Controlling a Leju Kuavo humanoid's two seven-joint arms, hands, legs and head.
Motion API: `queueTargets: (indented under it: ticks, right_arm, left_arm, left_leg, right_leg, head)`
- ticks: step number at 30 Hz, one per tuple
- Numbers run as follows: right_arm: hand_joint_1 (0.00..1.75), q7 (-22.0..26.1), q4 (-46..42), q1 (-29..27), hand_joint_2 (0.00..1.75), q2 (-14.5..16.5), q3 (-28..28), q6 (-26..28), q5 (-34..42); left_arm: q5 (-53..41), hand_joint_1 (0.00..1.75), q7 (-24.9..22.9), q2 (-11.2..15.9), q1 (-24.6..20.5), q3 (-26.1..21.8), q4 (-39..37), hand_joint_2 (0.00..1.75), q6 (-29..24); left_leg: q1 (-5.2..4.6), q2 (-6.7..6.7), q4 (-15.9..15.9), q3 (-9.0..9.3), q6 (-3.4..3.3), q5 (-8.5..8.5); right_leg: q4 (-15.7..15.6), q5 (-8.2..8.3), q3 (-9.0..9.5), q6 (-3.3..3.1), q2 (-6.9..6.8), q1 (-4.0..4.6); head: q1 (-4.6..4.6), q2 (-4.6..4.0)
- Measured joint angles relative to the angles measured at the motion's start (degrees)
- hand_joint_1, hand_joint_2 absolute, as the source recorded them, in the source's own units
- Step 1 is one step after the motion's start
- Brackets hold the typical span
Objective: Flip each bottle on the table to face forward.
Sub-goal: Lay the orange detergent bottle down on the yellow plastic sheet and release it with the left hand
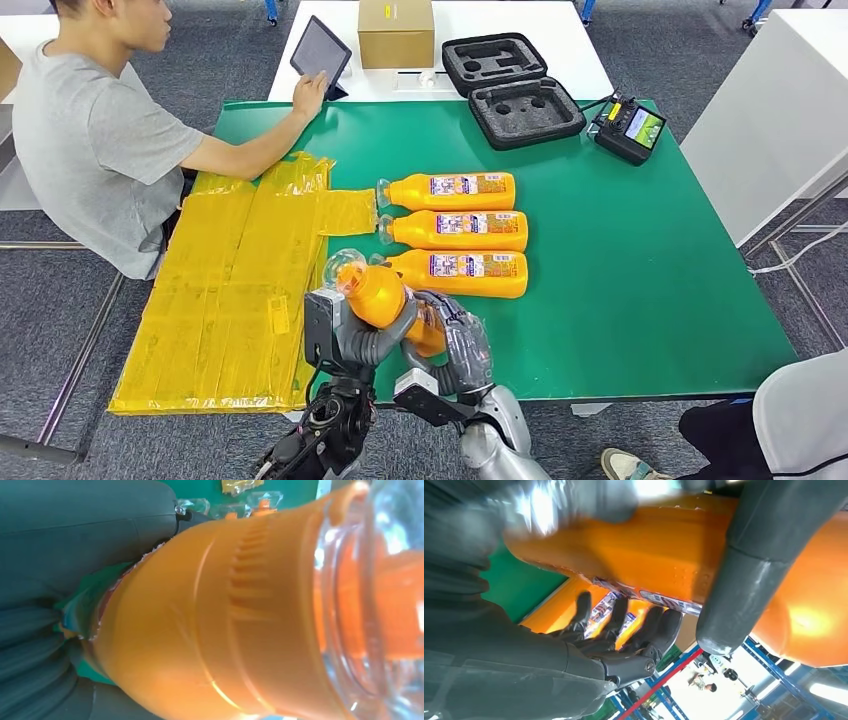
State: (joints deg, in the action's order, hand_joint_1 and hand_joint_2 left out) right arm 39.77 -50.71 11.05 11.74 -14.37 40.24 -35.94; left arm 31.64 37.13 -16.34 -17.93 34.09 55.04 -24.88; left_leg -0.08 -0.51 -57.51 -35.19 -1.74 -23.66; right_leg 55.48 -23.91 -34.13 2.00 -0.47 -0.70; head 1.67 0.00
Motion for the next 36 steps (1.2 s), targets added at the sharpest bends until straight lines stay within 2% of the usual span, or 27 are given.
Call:
queueTargets:
  ticks: [5,10,13,17,22,27,30,34,36]
  right_arm:
    - [0.00,0.16,0.00,-0.12,1.75,0.44,-0.71,0.00,-0.20]
    - [0.00,0.20,-0.16,-0.26,1.75,0.84,-0.86,0.00,0.11]
    - [0.00,0.22,-0.46,-0.59,1.75,0.93,-1.14,0.00,2.12]
    - [0.00,0.22,-0.94,-1.12,1.75,0.75,-2.11,0.00,4.48]
    - [0.00,0.22,-1.35,-1.39,1.75,0.36,-3.46,0.00,6.30]
    - [0.00,0.22,-1.55,-1.42,1.75,0.10,-4.45,0.00,7.81]
    - [0.00,0.22,-1.72,-1.52,1.75,-0.22,-5.29,0.00,9.45]
    - [0.00,0.22,-1.75,-1.77,1.75,-0.55,-6.40,0.00,10.30]
    - [0.00,0.22,-1.75,-1.86,1.75,-0.59,-6.66,0.00,10.23]
  left_arm:
    - [-0.25,1.75,0.76,-0.28,-0.35,0.05,0.00,1.75,-1.09]
    - [-1.54,1.75,1.88,-0.42,-0.33,0.07,0.23,1.75,-2.65]
    - [-7.07,1.75,2.66,-0.25,0.23,-0.64,2.47,1.75,-6.95]
    - [-18.61,1.75,2.97,0.71,1.49,-4.16,8.68,1.75,-12.10]
    - [-26.53,1.75,3.08,2.16,3.05,-8.36,15.23,1.75,-14.71]
    - [-31.85,1.75,3.08,3.09,4.59,-11.32,19.56,1.75,-15.12]
    - [-41.56,1.75,3.08,3.33,5.82,-14.73,22.38,1.75,-15.16]
    - [-62.74,1.75,3.10,2.53,6.82,-23.19,26.13,1.75,-15.20]
    - [-68.70,1.75,3.07,2.07,6.87,-27.00,26.55,1.75,-15.21]
  left_leg:
    - [0.00,0.00,0.00,-0.01,0.00,0.00]
    - [0.00,0.00,0.00,-0.02,0.00,0.00]
    - [0.00,0.01,0.00,-0.05,0.00,0.00]
    - [0.00,0.00,0.00,-0.05,0.00,0.00]
    - [0.02,0.00,0.01,-0.05,0.01,0.01]
    - [0.01,0.00,0.01,-0.06,0.01,0.01]
    - [0.01,0.00,0.01,-0.06,0.01,0.01]
    - [0.01,-0.01,0.01,-0.04,0.01,0.01]
    - [0.02,-0.01,0.01,-0.03,0.01,0.01]
  right_leg:
    - [0.00,0.00,0.00,0.00,0.00,0.00]
    - [0.00,0.00,-0.01,0.00,0.00,0.00]
    - [0.01,0.00,-0.01,0.00,-0.01,0.00]
    - [0.01,0.00,-0.03,0.00,0.00,0.01]
    - [0.02,0.00,-0.03,0.00,-0.01,0.03]
    - [0.02,0.00,-0.03,0.00,-0.01,0.01]
    - [0.02,0.00,-0.04,0.00,-0.01,0.01]
    - [0.02,-0.01,-0.05,-0.01,0.00,0.01]
    - [0.02,-0.01,-0.06,-0.01,0.00,0.02]
  head:
    - [-0.01,0.00]
    - [-0.01,0.00]
    - [-0.01,0.00]
    - [0.01,0.00]
    - [-0.01,0.00]
    - [-0.01,0.00]
    - [-0.01,0.00]
    - [-0.01,0.00]
    - [0.00,0.00]
